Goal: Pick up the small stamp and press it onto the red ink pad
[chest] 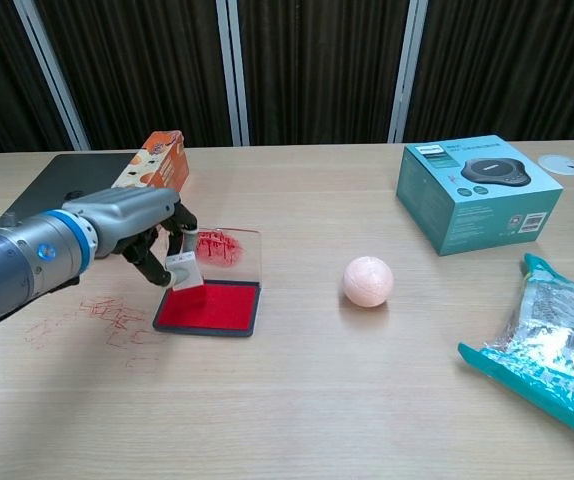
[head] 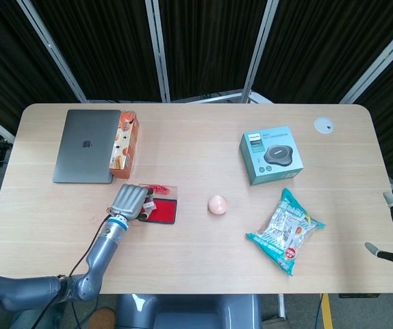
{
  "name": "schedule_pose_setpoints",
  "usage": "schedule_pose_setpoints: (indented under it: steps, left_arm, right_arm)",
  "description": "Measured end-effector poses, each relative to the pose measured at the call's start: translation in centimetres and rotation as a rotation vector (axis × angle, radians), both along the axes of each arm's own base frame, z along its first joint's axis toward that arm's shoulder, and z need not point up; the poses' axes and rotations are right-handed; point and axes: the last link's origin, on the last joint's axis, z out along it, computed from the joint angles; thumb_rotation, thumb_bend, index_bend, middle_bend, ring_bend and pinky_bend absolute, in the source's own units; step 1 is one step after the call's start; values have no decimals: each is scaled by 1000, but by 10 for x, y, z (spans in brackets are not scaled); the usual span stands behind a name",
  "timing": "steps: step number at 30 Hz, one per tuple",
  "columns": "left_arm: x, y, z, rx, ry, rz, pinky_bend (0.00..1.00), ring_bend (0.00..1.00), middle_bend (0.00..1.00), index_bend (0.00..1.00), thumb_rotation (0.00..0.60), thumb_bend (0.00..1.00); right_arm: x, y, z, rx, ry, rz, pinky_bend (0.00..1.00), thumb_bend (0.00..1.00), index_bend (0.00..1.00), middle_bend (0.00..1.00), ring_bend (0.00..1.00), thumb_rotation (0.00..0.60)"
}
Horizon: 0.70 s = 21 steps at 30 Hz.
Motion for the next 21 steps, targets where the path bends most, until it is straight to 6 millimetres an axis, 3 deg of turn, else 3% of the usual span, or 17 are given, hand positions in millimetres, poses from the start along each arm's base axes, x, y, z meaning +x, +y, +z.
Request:
schedule_pose_setpoints:
  steps: [8,14,21]
  left_arm:
    - [-17,0,27,23,-10,50,871,789,555,545,600,362]
    - [-46,-4,30,-5,-19,122,865,783,553,540,600,361]
    - [-65,-6,31,-12,-8,135,863,779,550,534,600,361]
  right_arm:
    - [3,2,0,2,-2,10,0,0,0,0,0,600]
    - [5,3,-1,5,1,17,0,0,0,0,0,600]
    - [5,3,-1,5,3,16,0,0,0,0,0,600]
